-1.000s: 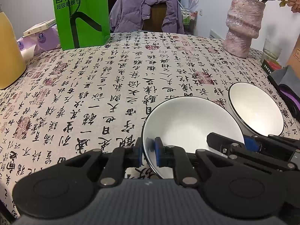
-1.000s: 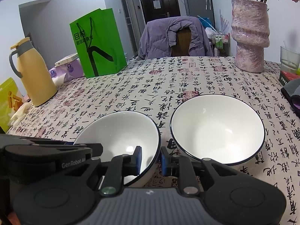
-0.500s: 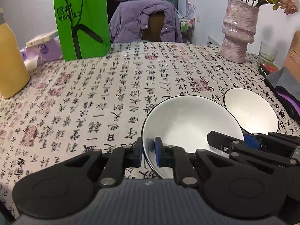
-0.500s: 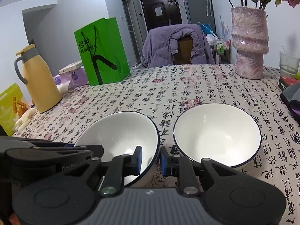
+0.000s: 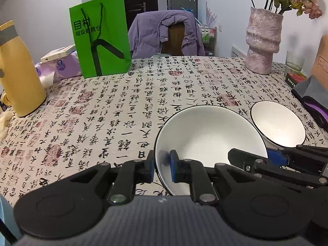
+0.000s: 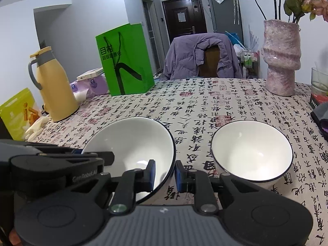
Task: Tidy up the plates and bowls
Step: 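Lift the white bowl with both grippers, tilting it upright, then carry the white bowl with both grippers away from the other white bowl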
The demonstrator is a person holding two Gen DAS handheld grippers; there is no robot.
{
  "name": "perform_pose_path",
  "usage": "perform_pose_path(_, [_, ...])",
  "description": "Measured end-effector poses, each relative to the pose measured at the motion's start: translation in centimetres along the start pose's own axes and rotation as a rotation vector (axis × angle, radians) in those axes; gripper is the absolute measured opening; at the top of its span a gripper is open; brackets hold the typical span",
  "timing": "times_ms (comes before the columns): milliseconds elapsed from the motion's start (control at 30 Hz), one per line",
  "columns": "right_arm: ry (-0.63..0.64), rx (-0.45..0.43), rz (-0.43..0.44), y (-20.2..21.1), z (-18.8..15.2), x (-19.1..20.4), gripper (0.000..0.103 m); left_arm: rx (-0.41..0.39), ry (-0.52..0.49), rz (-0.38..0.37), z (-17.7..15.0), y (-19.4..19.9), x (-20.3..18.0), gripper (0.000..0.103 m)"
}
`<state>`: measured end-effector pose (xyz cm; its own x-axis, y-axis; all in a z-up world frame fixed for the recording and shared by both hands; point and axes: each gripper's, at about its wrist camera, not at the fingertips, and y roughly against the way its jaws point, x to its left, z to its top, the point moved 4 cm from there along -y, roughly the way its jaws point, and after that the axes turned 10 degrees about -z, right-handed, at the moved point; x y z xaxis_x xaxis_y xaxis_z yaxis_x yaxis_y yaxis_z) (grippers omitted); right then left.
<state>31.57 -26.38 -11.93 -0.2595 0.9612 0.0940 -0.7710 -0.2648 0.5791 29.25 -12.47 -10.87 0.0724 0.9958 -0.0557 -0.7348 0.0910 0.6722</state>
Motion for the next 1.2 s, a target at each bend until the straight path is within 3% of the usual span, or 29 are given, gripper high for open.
perform_pose_path(1200, [0.005,-0.063,0.013,5.6,1.3,4.2,0.019,-0.067,0.044,-0.009,-0.6,6.5,2.6,0.015])
